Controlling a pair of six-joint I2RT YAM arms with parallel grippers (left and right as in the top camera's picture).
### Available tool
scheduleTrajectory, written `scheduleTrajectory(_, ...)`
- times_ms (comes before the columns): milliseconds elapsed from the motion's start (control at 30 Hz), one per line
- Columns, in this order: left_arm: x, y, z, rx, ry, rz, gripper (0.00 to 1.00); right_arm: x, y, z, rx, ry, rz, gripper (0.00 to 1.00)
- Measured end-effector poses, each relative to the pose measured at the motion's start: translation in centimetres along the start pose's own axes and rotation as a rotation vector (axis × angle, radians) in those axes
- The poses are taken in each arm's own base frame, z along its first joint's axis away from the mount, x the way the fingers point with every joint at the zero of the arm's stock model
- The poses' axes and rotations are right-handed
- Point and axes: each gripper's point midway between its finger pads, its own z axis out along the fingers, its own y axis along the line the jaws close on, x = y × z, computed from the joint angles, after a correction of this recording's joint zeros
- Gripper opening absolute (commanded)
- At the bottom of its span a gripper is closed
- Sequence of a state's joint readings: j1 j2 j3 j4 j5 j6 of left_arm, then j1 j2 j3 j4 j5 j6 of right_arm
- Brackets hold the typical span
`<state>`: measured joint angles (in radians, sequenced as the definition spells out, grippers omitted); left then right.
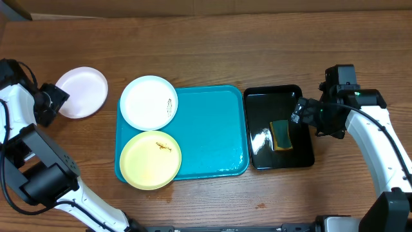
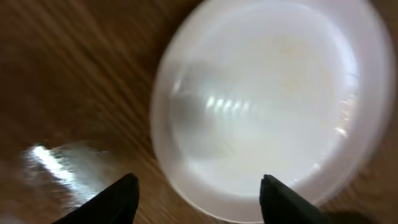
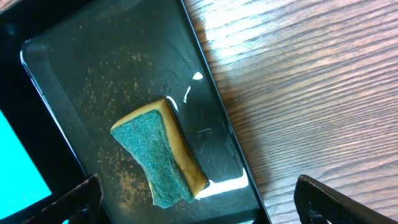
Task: Clean dirty plates on tray and stack at the side
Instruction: 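Lower the held white plate onto the table left of the teal tray, release, then move the left gripper to the rim of the other white plate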
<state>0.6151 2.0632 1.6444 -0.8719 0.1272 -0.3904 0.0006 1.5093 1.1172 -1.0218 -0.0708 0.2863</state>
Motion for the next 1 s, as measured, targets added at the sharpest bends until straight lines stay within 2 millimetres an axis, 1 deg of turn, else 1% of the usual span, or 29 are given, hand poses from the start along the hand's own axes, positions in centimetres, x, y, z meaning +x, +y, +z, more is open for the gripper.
scheduleTrajectory(100, 1.2, -2.2, -0.1, 0.109, 0.053, 0.051, 0.55, 0.0, 0.0, 0.0, 0.0, 0.001, 0.001, 1.0)
scheduleTrajectory(167, 2.4, -3.6, -0.2, 0.153, 0.098, 0.079, 0.54, 0.0, 0.0, 0.0, 0.0, 0.0, 0.0, 1.0)
scheduleTrajectory(267, 4.8, -5.5, -0.3, 0.176, 0.164, 0.129, 0.54, 0.0, 0.0, 0.0, 0.0, 0.0, 0.001, 1.0)
scheduleTrajectory(333, 6.6, -6.8, -0.2, 0.17, 0.205, 0.171, 0.47, 0.0, 0.0, 0.0, 0.0, 0.0, 0.0, 1.0)
scheduleTrajectory(433, 9.3, -9.1, -0.1, 0.158, 0.25, 0.251, 0.3, 0.0, 0.0, 0.0, 0.0, 0.0, 0.0, 1.0)
scheduleTrajectory(467, 10.2, -9.9, -0.1, 0.155, 0.26, 0.283, 0.26, 0.0, 0.0, 0.0, 0.0, 0.0, 0.001, 1.0)
scheduleTrajectory(500, 11.4, -10.9, 0.0, 0.148, 0.272, 0.324, 0.25, 0.0, 0.0, 0.0, 0.0, 0.0, 0.001, 1.0)
scheduleTrajectory(567, 13.0, -11.8, 0.1, 0.114, 0.28, 0.381, 0.25, 0.0, 0.0, 0.0, 0.0, 0.0, 0.0, 1.0)
scheduleTrajectory(667, 14.4, -12.3, 0.2, 0.05, 0.276, 0.446, 0.27, 0.0, 0.0, 0.0, 0.0, 0.0, 0.001, 1.0)
scheduleTrajectory(733, 15.0, -12.3, 0.2, 0.008, 0.27, 0.478, 0.31, 0.0, 0.0, 0.0, 0.0, 0.0, 0.001, 1.0)
scheduleTrajectory(933, 14.8, -11.5, 0.3, -0.064, 0.243, 0.536, 0.41, 0.0, 0.0, 0.0, 0.0, 0.0, 0.001, 1.0)
scheduleTrajectory(1000, 14.5, -11.3, 0.3, -0.071, 0.237, 0.545, 0.41, 0.0, 0.0, 0.0, 0.0, 0.0, 0.001, 1.0)
